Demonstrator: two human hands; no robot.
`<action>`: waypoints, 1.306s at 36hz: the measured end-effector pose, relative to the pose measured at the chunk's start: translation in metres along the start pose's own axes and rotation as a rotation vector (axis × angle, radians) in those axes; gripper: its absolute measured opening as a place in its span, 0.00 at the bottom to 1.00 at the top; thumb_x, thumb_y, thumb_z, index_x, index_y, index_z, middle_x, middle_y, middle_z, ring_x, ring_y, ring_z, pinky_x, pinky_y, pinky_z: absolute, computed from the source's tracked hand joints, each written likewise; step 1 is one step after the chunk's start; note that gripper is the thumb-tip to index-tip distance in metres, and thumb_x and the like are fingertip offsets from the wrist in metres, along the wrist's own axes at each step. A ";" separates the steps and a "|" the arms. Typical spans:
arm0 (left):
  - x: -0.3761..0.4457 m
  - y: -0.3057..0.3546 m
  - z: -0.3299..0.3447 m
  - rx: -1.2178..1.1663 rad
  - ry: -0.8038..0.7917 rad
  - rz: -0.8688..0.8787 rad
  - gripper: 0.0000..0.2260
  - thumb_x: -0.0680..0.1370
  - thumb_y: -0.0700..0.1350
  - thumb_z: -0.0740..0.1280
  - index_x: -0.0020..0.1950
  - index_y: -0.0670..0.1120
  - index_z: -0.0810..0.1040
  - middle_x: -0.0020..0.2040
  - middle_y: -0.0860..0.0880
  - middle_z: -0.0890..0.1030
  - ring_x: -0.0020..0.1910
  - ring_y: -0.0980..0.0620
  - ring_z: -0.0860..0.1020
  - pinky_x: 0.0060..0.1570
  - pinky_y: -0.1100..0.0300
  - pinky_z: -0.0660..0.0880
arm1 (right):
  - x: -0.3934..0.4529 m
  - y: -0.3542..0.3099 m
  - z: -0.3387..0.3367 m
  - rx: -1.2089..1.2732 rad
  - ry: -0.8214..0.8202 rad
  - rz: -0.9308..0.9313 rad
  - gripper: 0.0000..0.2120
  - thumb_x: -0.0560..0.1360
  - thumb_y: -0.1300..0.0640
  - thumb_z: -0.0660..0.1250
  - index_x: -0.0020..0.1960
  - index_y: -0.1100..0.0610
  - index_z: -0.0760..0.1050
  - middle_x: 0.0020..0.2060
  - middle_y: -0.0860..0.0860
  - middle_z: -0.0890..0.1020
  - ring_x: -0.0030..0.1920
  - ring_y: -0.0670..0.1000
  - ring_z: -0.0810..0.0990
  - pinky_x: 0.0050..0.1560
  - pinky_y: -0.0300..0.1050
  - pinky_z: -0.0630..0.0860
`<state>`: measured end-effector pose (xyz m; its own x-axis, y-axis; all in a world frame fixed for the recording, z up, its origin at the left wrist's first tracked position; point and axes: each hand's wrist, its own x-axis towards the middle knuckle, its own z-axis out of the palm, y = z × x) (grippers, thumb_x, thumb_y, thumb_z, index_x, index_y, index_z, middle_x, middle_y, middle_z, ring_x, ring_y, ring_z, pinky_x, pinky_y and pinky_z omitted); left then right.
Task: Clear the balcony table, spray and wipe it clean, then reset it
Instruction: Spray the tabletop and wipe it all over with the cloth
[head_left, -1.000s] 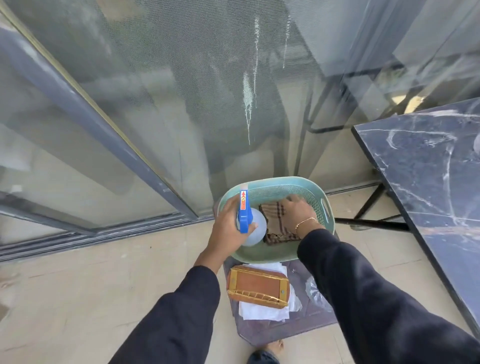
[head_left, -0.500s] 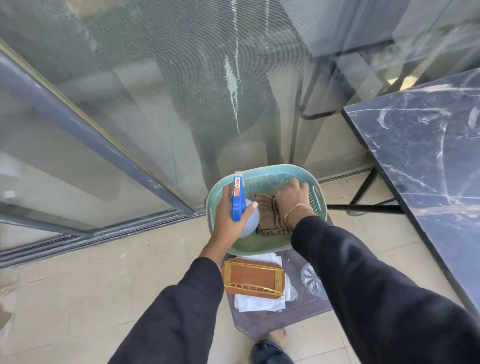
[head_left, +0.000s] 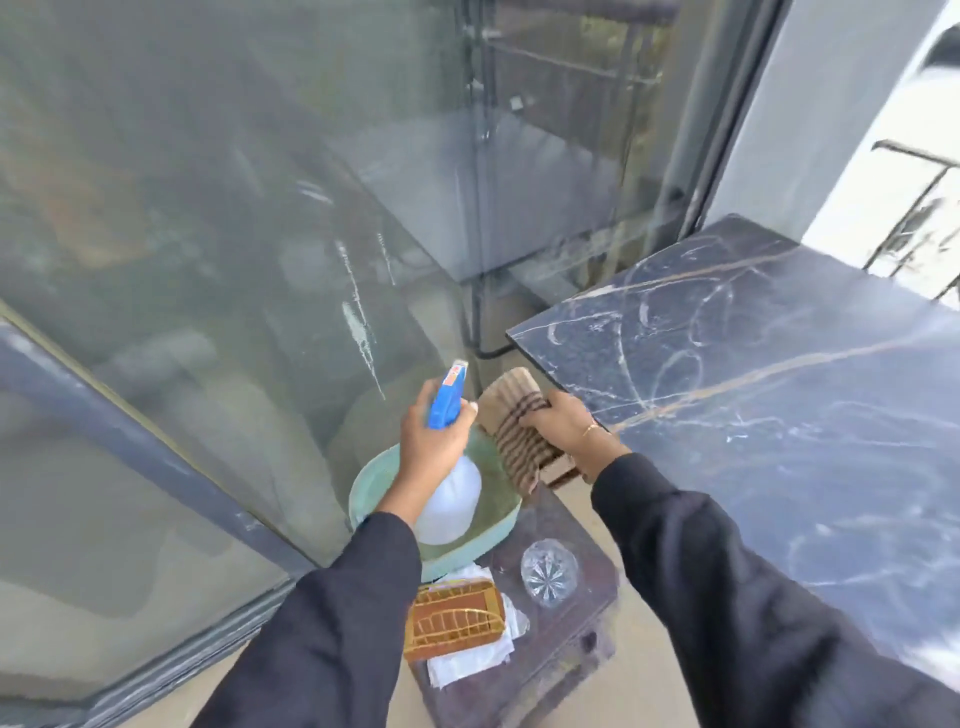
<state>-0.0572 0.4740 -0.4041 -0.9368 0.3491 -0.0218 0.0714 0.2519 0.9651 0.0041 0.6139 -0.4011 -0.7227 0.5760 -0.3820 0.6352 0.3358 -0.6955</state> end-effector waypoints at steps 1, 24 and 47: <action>-0.006 0.012 0.006 0.000 -0.003 0.002 0.10 0.73 0.37 0.68 0.37 0.51 0.72 0.30 0.51 0.72 0.31 0.48 0.70 0.38 0.57 0.71 | -0.009 0.002 -0.012 0.075 0.039 0.024 0.17 0.74 0.59 0.63 0.61 0.65 0.73 0.58 0.62 0.78 0.59 0.61 0.76 0.60 0.49 0.73; -0.170 0.214 0.313 0.051 -0.703 0.108 0.03 0.65 0.40 0.67 0.31 0.45 0.77 0.21 0.48 0.73 0.21 0.52 0.69 0.34 0.59 0.68 | -0.203 0.221 -0.310 0.796 0.772 0.227 0.02 0.74 0.67 0.62 0.46 0.65 0.70 0.35 0.54 0.73 0.31 0.47 0.70 0.21 0.34 0.68; -0.300 0.222 0.663 0.159 -0.965 0.007 0.08 0.70 0.50 0.74 0.37 0.49 0.78 0.29 0.50 0.78 0.24 0.56 0.76 0.30 0.63 0.75 | -0.280 0.540 -0.482 1.140 1.283 0.605 0.13 0.73 0.71 0.60 0.31 0.63 0.70 0.20 0.52 0.74 0.19 0.48 0.73 0.17 0.30 0.65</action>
<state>0.4665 1.0231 -0.3564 -0.2585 0.9217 -0.2891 0.1874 0.3415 0.9210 0.6812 0.9935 -0.3761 0.4942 0.7488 -0.4417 -0.1725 -0.4135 -0.8940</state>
